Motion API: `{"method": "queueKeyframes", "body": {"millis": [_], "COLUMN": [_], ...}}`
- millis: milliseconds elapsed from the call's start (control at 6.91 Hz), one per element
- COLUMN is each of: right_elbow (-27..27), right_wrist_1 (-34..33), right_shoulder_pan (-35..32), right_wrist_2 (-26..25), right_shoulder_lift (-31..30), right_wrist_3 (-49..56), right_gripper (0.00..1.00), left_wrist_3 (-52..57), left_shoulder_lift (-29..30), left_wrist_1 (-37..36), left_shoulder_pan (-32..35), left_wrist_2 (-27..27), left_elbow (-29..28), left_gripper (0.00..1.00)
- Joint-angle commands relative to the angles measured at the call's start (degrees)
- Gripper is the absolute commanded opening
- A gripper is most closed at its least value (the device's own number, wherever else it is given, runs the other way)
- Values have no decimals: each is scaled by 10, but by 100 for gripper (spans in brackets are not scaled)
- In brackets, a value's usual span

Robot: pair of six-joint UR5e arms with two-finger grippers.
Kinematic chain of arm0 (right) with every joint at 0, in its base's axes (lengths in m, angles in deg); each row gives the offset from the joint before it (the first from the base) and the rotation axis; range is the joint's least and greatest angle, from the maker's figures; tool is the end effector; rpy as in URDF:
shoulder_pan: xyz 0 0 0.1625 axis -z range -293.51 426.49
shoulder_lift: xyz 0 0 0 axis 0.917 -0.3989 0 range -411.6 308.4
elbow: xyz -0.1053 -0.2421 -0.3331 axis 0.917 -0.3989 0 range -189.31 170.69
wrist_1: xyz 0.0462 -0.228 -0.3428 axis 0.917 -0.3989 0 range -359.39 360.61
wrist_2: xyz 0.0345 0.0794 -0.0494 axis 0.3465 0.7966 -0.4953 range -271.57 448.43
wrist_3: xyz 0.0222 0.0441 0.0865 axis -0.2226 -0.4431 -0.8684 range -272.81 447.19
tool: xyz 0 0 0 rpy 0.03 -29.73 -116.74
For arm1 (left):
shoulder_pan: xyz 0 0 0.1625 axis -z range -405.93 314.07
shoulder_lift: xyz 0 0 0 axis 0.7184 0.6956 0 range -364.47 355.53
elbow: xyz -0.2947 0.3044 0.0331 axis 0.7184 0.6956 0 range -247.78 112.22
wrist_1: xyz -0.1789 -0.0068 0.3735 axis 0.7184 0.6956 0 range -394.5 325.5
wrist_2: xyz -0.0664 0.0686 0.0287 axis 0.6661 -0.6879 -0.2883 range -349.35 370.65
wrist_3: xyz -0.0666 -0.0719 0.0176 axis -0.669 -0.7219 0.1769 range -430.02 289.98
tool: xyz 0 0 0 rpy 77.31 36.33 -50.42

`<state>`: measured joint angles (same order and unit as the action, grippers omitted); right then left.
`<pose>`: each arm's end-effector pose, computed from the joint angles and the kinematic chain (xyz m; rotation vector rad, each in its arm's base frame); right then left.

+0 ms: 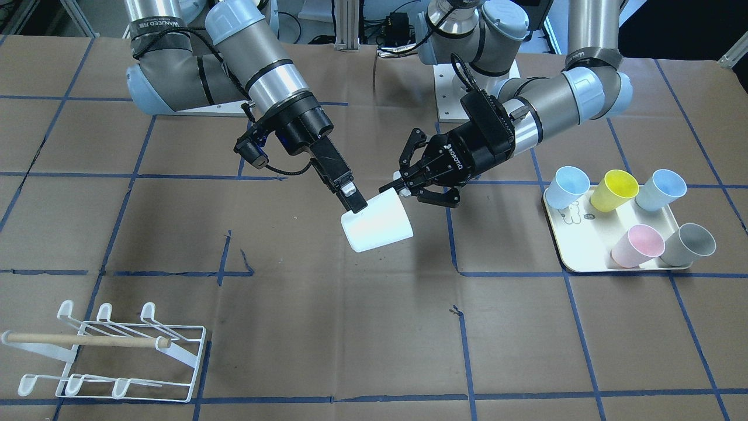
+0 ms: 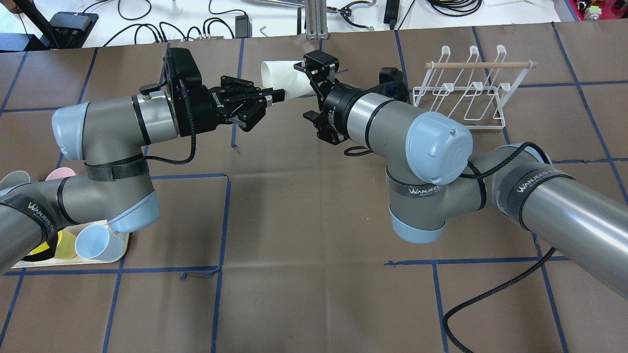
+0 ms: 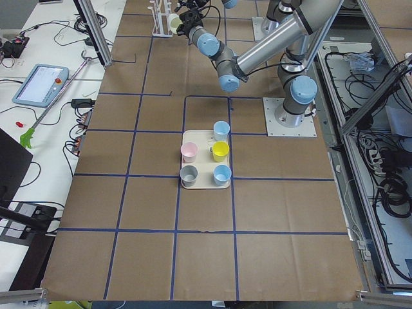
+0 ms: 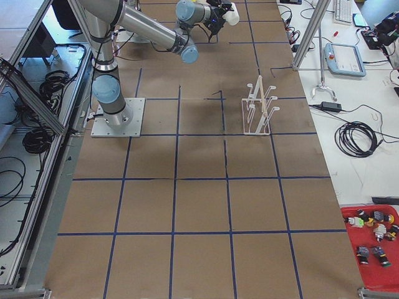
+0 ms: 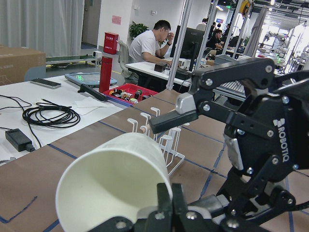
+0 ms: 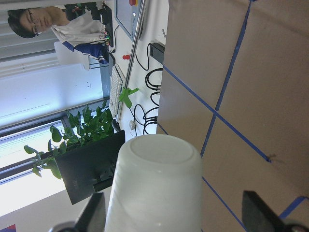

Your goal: Transfer IKEA cup to right arm and place on rack

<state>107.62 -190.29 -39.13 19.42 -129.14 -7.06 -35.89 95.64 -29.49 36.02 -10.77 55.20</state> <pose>0.3039 -0.4592 0.3718 1.1199 1.7226 -0.3883 -0.1593 -0.4865 0.3525 -0.9436 -1.7996 1.1847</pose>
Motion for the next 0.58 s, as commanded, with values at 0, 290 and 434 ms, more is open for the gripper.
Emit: {"method": "queueKeyframes", "body": {"millis": [0,290,434], "right_elbow": [-20,-36,-48], "right_wrist_1": [0,0,0], "right_shoulder_pan": [-1,-12,-12], "right_wrist_2": [-1,-2,-2], "right_shoulder_lift": [18,35,44], "right_wrist_3": [-4,-4,-4], "right_gripper": [100,100,100], "left_wrist_3": [0,-4,-5], "left_shoulder_lift": [-1,0,0], "left_wrist_1": [0,0,0], "left_shoulder_pan": [1,1,1], "left_wrist_2": [2,1,1], "left_elbow": [1,0,0], "left_gripper": [1,1,1]}}
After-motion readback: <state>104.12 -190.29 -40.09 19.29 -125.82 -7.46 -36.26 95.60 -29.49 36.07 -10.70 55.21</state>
